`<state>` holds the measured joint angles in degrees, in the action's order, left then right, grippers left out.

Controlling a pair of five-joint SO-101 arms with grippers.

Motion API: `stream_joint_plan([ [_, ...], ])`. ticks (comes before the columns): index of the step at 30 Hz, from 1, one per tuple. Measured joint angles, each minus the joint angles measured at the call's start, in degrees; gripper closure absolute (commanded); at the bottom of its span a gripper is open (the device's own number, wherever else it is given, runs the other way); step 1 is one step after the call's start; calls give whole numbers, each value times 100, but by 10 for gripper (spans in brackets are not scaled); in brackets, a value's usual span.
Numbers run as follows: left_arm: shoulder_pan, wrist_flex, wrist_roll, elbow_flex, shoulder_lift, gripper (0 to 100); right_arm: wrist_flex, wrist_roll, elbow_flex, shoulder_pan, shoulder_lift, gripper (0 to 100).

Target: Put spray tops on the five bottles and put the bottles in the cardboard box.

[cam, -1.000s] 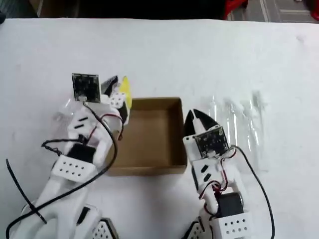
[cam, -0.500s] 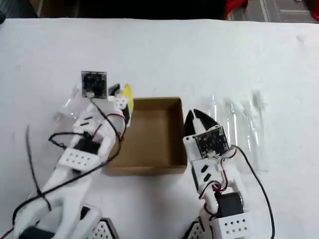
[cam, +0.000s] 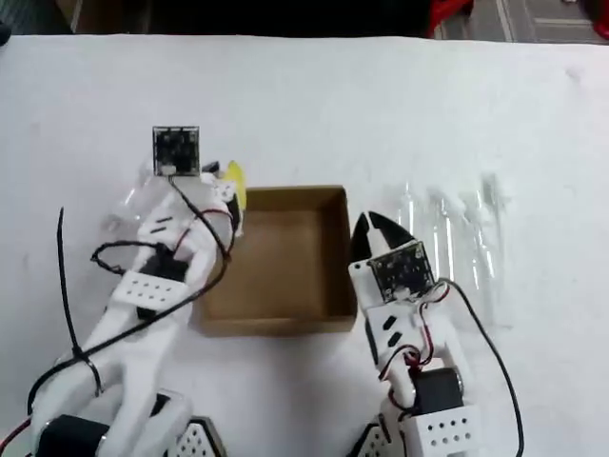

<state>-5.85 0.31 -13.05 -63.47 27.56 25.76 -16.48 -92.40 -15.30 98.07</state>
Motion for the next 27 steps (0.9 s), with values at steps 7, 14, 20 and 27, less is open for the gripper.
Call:
stream_joint_plan([
  [7,18,0,9,0,0,939,0,0,0,-9,0,984],
  [14,26,0,9,0,0,938,0,0,0,-9,0,984],
  [20,26,0,9,0,0,867,0,0,0,-9,0,984],
  [27,26,545,9,325,0,849,0,0,0,-9,0,984],
])
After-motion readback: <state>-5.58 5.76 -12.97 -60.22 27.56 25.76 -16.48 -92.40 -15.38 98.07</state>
